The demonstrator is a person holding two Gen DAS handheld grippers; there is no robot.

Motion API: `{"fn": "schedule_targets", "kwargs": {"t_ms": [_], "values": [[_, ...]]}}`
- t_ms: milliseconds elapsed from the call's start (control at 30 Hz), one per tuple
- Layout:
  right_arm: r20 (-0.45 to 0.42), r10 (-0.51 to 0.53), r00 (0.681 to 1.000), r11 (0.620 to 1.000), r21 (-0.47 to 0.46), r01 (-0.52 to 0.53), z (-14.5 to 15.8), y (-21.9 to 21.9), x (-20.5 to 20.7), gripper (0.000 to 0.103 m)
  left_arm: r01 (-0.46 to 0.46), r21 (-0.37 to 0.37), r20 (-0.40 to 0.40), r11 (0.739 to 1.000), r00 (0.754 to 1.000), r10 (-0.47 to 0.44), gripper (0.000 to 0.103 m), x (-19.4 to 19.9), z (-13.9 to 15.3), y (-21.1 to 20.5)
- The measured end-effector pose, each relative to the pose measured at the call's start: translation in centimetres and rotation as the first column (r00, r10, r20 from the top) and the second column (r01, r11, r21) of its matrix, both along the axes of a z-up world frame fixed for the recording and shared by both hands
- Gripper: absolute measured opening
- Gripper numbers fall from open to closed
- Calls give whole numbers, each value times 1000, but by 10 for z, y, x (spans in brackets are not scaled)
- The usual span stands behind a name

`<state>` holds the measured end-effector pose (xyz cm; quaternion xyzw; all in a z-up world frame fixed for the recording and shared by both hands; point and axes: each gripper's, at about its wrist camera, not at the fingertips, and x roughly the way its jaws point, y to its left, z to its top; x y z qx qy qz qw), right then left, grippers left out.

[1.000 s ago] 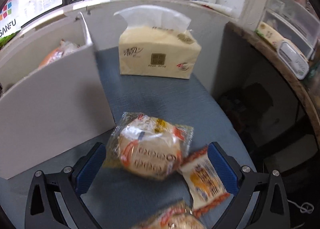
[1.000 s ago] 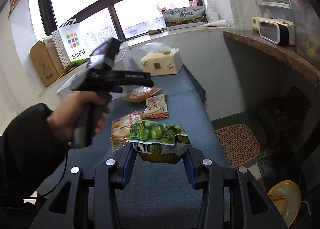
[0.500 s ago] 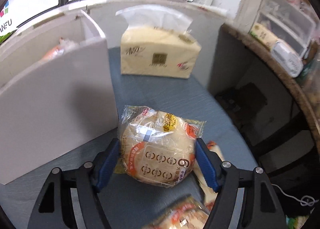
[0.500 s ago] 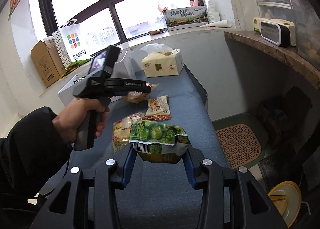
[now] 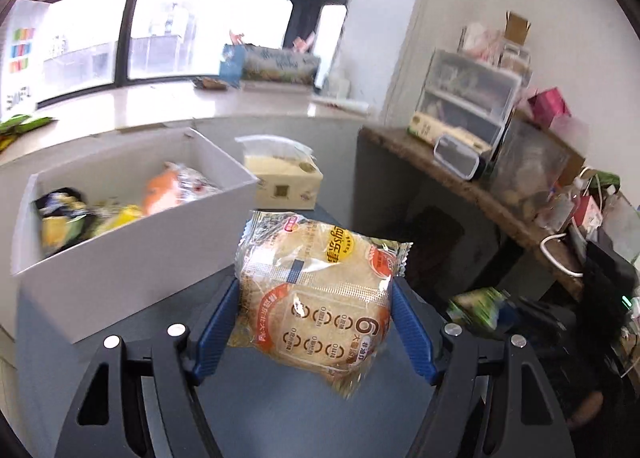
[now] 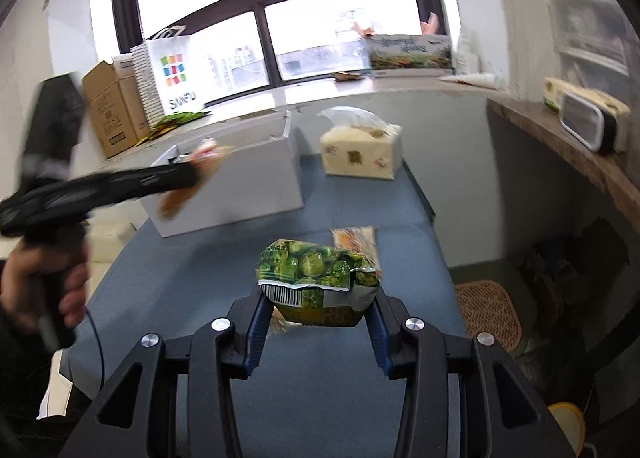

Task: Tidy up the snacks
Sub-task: 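Lower both held packs into the white box and open both grippers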

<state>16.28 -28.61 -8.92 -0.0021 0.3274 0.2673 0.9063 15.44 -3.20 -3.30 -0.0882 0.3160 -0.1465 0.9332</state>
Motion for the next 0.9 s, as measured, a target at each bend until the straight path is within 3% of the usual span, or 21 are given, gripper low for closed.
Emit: {"fn": "schedule_targets", "kwargs": {"t_ms": [267,400,567,633,833,900], "values": [[68,130,989,991,-30,-128,27,68,24,47,-100,-28,91,995,991,102,78,-46,19,69],[108,205,973,978,-49,-201,47,113,49,47,-180,-59,129,982,974,187,78,-38,29,112],[100,286,953,958,-42,-283,69,181,104,47,-277,-45,144,960,949,280,78,7,40,164],[82,305,949,952,-30,-303,74,205,127,47,-299,-72,122,951,944,306,78,30,41,182],[-18,283,959,954,-96,-283,67,271,201,47,-367,12,51,930,929,366,79,96,22,208],[-51,276,960,954,-106,-280,61,279,216,53,-412,53,23,910,911,411,84,111,8,213]]}}
